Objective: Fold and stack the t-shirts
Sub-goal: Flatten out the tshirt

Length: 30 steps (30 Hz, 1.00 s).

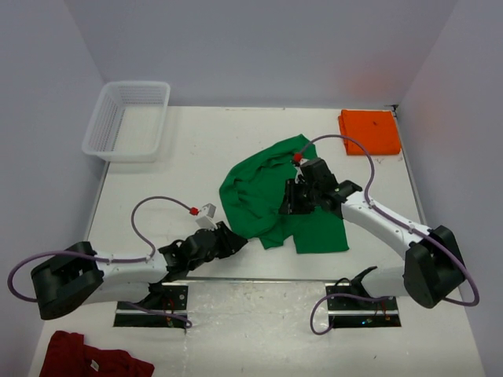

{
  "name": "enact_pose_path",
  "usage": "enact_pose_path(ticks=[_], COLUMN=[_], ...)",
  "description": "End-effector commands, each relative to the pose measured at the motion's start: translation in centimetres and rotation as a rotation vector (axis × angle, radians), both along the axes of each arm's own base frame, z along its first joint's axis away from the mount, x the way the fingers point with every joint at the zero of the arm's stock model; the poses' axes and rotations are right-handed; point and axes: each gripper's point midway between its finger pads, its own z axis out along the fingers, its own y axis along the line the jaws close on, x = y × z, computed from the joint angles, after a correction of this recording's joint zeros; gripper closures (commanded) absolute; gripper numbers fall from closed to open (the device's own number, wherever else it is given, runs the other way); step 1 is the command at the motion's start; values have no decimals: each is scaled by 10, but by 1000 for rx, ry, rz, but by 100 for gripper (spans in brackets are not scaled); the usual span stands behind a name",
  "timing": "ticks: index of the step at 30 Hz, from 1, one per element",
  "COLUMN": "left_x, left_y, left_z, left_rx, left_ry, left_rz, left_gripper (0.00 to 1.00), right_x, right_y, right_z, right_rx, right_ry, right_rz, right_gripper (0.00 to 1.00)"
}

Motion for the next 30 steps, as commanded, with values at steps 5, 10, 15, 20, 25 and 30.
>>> enact_pose_path(ticks=[5,10,15,20,25,30], left_x=[20,21,19,19,19,18], left_y=[19,28,24,26,26,30], left_z=[54,59,59,63,65,62], left_rx=[50,75,75,70,70,91], left_ry=[-173,-191,-182,-195,-199,-191], left_rz=[82,101,82,86,84,86], left_gripper=[66,66,66,66,66,66], right_x=[-7,-5,-2,-3,2,7], right_y=[22,29,32,34,36,36], right_z=[-13,-18,-25,-31,-38,-42], right_rx=[105,113,94,90,79,60], right_ry=[59,75,92,107,116,116], right_rz=[50,70,73,73,70,53], right_gripper=[66,65,64,64,67,79])
